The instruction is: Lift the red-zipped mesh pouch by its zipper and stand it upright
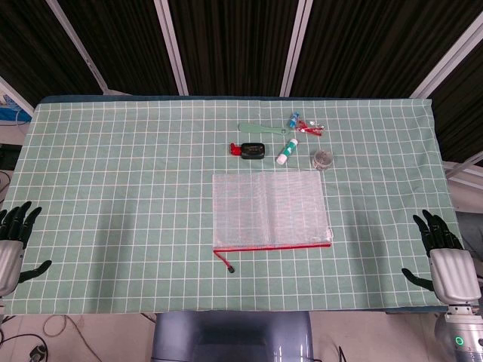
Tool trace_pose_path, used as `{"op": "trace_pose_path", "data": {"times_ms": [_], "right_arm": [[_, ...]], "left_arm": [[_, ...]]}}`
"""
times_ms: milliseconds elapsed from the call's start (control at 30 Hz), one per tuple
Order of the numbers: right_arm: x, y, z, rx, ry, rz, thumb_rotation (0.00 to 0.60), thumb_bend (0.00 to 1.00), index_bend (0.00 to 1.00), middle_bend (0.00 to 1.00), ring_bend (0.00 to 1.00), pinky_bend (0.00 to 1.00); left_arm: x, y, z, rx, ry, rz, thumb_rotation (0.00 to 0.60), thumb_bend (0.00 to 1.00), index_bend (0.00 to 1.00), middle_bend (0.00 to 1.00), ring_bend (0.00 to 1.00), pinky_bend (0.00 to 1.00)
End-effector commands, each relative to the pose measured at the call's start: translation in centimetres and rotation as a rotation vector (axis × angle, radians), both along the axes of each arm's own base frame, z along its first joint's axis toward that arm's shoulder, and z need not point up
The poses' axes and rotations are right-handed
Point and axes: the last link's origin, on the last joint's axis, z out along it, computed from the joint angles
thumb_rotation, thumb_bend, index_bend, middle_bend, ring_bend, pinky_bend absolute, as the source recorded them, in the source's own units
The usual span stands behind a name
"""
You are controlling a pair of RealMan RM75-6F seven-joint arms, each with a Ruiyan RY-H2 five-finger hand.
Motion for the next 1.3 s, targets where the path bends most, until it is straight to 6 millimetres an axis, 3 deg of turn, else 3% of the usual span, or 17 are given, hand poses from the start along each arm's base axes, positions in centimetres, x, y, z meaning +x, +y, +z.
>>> {"op": "trace_pose_path", "data": {"times_ms": [33,367,600,667,900,1133,1300], "right_arm": [[0.0,-0.1,-0.1,0.002,0.003,-0.001,0.600,0.06,0.00,0.00,0.00,0.23],[0.1,-0.4,-0.2,0.008,-0.001,0.000,0.600,0.06,0.00,0.00,0.00,0.23],[2.8,-1.8,-0.2,0.035,-0.063,0.120,0.600,0.07,0.00,0.01,0.03,0.24],[4.7,-2.6,-0.5,0.065,-0.065,0.188,0.600,0.07,0.00,0.06,0.09,0.28],[12.1,-5.6,-4.3,0.233,-0.076,0.338,0.600,0.11,0.05,0.34,0.35,0.44],[18.4,-6.5,-9.4,0.380,-0.154,0.426,0.600,0.17,0.21,0.70,0.73,0.79],[21.2,-6.3,-13.4,0.470,-0.179,0.427,0.600,0.18,0.33,0.91,0.92,0.94]], "left_arm": [[0.0,0.1,-0.1,-0.004,-0.002,0.001,0.600,0.01,0.00,0.00,0.00,0.00],[0.0,0.1,0.1,-0.008,-0.018,0.007,0.600,0.01,0.00,0.00,0.00,0.00],[-0.1,0.3,0.0,-0.011,-0.025,0.009,0.600,0.01,0.00,0.00,0.00,0.00],[-0.2,0.3,0.0,-0.014,-0.029,0.018,0.600,0.01,0.00,0.00,0.00,0.00],[-0.1,0.3,0.1,-0.014,-0.029,0.013,0.600,0.01,0.00,0.00,0.00,0.00],[-0.2,0.4,0.1,-0.011,-0.027,0.020,0.600,0.01,0.00,0.00,0.00,0.00],[-0.2,0.5,0.1,-0.009,-0.022,0.022,0.600,0.01,0.00,0.00,0.00,0.00]]}}
